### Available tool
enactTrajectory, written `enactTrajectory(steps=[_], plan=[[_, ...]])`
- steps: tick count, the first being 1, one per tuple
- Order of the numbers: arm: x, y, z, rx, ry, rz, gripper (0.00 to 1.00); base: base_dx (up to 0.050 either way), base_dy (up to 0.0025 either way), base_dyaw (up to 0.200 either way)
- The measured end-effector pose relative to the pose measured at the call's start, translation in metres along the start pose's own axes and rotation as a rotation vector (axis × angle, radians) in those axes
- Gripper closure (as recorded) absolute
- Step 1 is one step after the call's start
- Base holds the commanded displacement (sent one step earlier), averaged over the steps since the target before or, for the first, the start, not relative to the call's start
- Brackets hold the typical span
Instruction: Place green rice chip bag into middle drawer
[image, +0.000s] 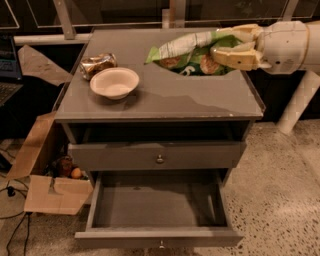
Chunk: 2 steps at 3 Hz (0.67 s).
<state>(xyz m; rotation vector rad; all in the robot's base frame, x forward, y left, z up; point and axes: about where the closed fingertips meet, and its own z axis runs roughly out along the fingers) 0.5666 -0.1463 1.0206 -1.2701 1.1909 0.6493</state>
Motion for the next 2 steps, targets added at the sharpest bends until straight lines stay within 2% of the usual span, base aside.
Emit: enactTrajectory(steps=[1,2], plan=[[0.013,0.019,-0.002,0.110,0.015,0.007,1.00,0.000,0.00000,0.000],[0.040,0.038,0.013,0.093,0.039,0.059,1.00,0.000,0.00000,0.000]])
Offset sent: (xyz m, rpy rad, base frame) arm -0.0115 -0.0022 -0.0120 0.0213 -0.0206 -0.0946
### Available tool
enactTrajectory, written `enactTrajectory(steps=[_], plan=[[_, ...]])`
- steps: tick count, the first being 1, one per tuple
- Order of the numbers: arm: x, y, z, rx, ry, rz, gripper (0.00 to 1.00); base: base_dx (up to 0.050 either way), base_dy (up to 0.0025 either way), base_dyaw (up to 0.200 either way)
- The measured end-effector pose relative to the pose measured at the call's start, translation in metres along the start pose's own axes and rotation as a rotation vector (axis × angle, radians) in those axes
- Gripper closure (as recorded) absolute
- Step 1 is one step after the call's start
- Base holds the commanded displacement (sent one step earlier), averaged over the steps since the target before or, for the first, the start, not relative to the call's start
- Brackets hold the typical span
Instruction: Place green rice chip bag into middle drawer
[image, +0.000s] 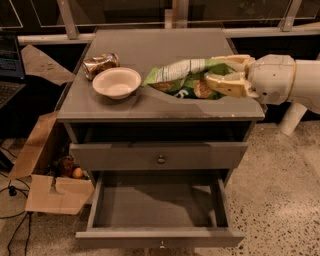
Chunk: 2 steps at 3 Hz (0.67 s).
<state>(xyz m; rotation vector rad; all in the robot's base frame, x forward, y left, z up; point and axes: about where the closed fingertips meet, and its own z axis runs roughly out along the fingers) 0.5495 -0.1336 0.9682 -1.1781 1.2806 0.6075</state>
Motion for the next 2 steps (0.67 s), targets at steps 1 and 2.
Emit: enactTrajectory(steps=[1,2], plan=[[0.000,0.003,0.004,0.006,0.008,-0.015,1.00,0.000,0.00000,0.000],[0.009,0.014,0.003,0.068,-0.009,-0.012,1.00,0.000,0.00000,0.000]])
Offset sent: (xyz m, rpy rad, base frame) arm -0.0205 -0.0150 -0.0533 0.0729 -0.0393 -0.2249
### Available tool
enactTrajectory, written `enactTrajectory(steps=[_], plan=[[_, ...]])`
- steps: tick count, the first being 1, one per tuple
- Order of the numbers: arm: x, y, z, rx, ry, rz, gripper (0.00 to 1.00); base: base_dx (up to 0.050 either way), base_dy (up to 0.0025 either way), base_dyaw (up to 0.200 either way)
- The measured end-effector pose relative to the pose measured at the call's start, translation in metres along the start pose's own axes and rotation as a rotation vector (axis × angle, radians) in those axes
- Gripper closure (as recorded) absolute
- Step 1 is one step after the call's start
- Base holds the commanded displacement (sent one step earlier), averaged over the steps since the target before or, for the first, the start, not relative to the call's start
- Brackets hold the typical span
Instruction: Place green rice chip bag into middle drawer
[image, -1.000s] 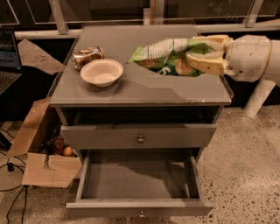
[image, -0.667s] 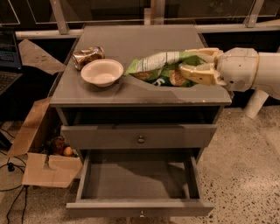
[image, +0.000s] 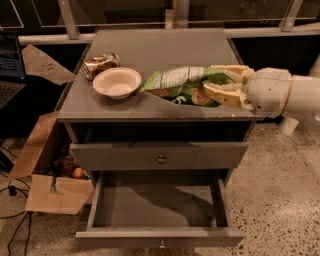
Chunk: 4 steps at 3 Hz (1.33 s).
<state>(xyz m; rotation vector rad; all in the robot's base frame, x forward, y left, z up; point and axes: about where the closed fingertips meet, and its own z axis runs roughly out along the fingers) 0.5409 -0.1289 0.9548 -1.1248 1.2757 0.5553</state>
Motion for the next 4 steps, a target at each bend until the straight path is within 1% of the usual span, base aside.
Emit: enactTrajectory(steps=[1,2,3,4], plan=[[0.027,0.019,-0.013,0.103,0.016,0.054,1.00,0.000,0.00000,0.000],[0.055,0.039,-0.027,0.183,0.036,0.113,1.00,0.000,0.00000,0.000],[0.080,0.059,-0.045,0.198,0.036,0.160,1.00,0.000,0.00000,0.000],[0.094,0.084,-0.058,0.172,0.013,0.206,1.00,0.000,0.00000,0.000]])
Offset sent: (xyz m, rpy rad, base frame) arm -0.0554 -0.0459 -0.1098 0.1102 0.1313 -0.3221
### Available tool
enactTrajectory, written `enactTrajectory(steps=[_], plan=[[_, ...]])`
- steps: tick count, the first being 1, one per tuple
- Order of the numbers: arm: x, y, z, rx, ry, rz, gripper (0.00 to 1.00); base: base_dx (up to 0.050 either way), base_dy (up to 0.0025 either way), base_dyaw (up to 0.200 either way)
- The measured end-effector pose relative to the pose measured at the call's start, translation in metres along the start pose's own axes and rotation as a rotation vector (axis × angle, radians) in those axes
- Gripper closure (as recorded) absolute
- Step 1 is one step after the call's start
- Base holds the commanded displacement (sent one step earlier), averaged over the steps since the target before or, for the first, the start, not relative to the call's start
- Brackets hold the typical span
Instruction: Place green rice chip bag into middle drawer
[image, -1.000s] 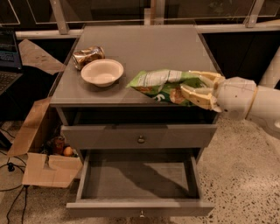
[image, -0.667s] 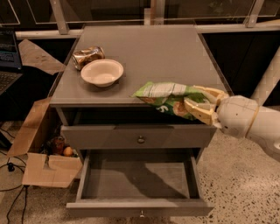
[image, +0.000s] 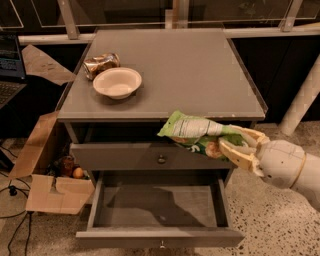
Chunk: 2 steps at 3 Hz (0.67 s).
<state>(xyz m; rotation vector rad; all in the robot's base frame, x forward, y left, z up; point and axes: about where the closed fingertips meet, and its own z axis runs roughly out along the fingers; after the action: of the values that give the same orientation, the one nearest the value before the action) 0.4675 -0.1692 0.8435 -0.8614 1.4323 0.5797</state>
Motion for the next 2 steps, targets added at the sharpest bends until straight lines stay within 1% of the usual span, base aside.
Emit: enactTrajectory(steps=[1,2], plan=[[0.019,0.019,-0.014,-0.042,-0.013,0.058,1.00,0.000,0.00000,0.000],[0.035,0.034,-0.020,-0.099,-0.029,0.108,1.00,0.000,0.00000,0.000]])
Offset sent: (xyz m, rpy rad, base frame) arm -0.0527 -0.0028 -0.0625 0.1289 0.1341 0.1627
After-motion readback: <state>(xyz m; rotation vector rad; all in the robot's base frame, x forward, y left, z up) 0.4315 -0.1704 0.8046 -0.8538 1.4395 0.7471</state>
